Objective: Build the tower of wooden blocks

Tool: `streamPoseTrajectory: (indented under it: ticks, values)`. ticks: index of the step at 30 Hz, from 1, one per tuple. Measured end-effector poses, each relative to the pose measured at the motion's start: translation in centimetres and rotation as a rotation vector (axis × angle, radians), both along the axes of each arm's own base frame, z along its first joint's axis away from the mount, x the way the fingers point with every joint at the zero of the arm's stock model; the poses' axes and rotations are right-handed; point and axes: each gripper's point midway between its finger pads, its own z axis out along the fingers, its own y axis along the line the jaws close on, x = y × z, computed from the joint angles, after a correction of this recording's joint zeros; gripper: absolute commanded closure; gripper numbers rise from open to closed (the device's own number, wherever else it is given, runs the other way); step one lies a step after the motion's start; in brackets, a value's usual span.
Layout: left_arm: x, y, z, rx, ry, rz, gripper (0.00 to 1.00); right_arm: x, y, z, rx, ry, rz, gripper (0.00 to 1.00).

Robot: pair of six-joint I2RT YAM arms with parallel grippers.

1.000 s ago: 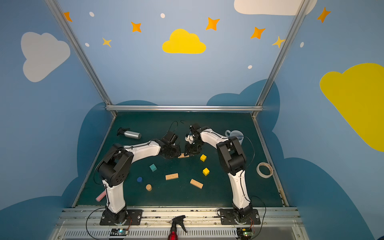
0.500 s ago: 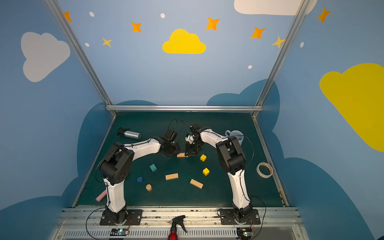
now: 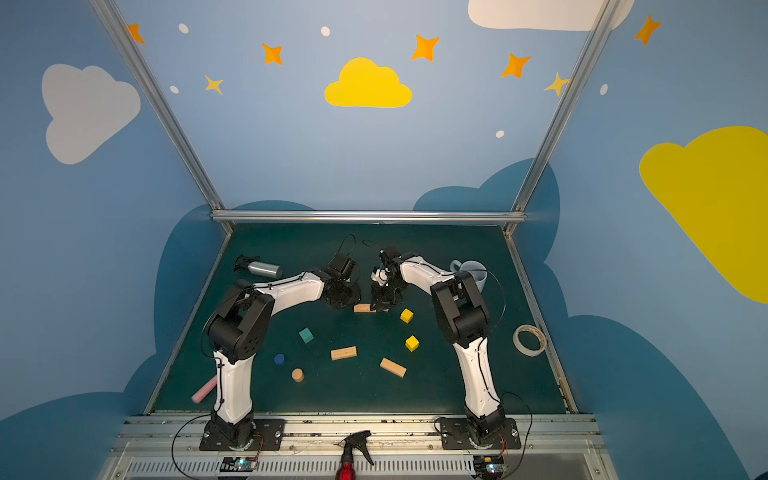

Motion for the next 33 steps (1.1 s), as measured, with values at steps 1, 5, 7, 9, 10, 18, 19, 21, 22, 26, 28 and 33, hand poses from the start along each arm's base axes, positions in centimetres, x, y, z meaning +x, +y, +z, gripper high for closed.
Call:
streamPoseTrajectory:
  ticks: [1,5,7,9,10,18,19,21,22,26,28,33]
  values:
    - [0.2,0.0,0.0,0.0,0.0,0.001,0.8,0.0,0.0,0.0,-0.001,-0.001,-0.001,0.75]
    - [0.6,0.0,0.0,0.0,-0.004,0.002,0.79,0.1,0.0,-0.1,-0.002,0.002,-0.004,0.74]
    - [0.8,-0.1,0.1,0.0,-0.006,0.001,0.79,0.2,0.1,0.0,-0.003,0.004,-0.008,0.75]
    - [1.1,0.0,0.2,0.001,-0.009,0.001,0.79,0.3,0.2,0.0,-0.003,0.004,-0.009,0.74]
    - [1.3,0.0,0.3,0.001,-0.01,0.0,0.79,0.4,0.2,0.0,-0.002,0.004,-0.01,0.74]
    - [1.7,0.2,0.4,0.004,-0.011,0.004,0.77,1.3,0.5,0.1,-0.006,-0.007,-0.013,0.73]
    - [1.7,0.2,0.4,0.004,-0.011,0.004,0.77,1.4,0.6,0.1,-0.007,-0.008,-0.013,0.72]
    - [1.6,0.3,0.4,0.006,-0.005,0.004,0.76,1.6,0.6,0.1,-0.009,-0.011,-0.013,0.72]
    - [1.6,0.3,0.4,0.006,-0.003,0.002,0.75,1.7,0.7,0.1,-0.011,-0.013,-0.014,0.72]
    - [1.4,0.2,0.3,0.002,0.002,-0.003,0.71,2.0,0.6,0.2,-0.01,-0.019,-0.018,0.72]
    - [1.4,0.2,0.3,0.001,0.003,-0.002,0.69,2.1,0.6,0.4,-0.009,-0.022,-0.018,0.71]
    - [2.0,0.2,0.9,0.0,-0.007,-0.01,0.65,2.2,0.6,0.5,-0.009,-0.024,-0.02,0.62]
